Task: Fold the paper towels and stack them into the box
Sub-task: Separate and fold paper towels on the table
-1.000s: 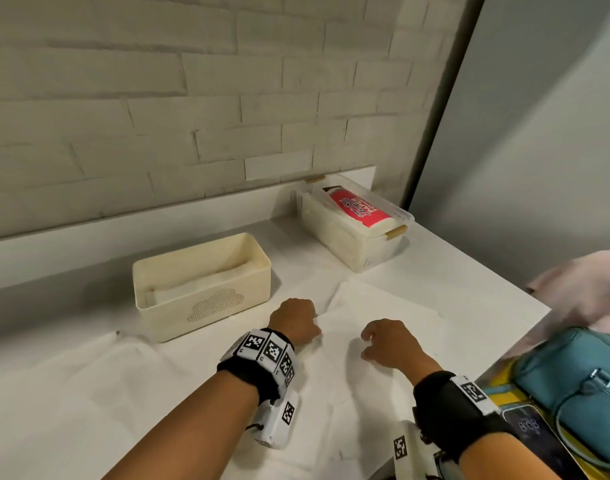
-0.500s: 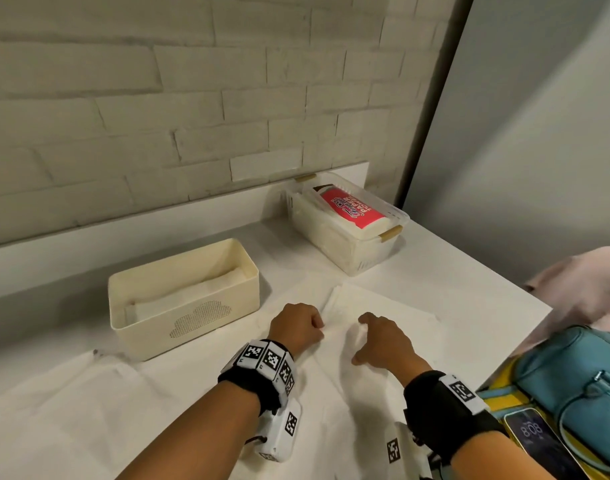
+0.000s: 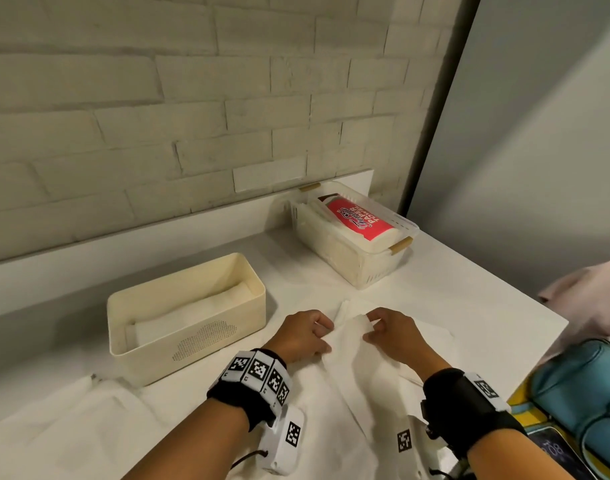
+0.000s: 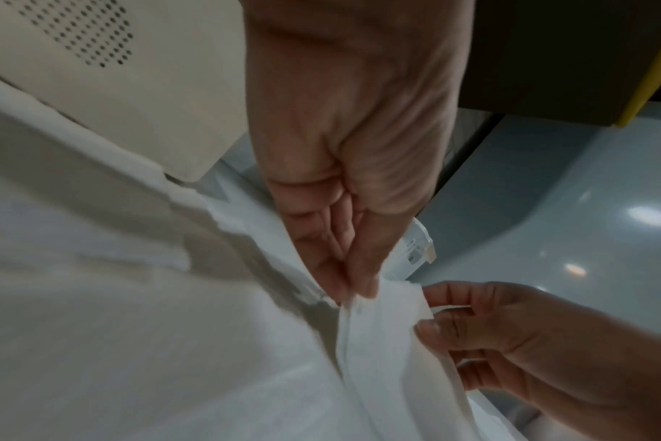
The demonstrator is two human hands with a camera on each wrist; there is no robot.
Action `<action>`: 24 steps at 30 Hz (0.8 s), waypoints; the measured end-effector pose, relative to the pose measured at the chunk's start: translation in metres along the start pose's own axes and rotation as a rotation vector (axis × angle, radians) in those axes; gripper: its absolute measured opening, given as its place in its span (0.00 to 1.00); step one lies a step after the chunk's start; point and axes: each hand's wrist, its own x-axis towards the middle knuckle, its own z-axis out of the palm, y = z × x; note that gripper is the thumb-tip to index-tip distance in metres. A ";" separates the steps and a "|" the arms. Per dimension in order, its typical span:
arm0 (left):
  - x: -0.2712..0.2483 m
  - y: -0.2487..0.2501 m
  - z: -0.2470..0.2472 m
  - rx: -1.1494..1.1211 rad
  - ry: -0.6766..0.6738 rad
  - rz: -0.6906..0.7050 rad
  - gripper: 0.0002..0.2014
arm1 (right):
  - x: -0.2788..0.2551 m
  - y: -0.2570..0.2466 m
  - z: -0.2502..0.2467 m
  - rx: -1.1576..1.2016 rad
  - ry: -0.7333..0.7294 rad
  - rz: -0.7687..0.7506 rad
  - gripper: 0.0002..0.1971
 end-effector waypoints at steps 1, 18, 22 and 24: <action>0.000 -0.003 -0.001 -0.008 -0.028 -0.018 0.19 | 0.001 0.001 0.001 0.002 -0.006 0.001 0.14; -0.009 0.000 0.009 -0.394 -0.011 -0.025 0.15 | -0.019 -0.017 0.013 -0.122 0.047 -0.442 0.12; -0.007 0.000 0.009 -0.383 0.040 -0.040 0.15 | -0.021 -0.019 0.010 -0.072 0.093 -0.435 0.07; -0.007 0.001 0.010 -0.384 0.059 -0.048 0.16 | -0.021 -0.021 0.006 -0.089 0.061 -0.448 0.06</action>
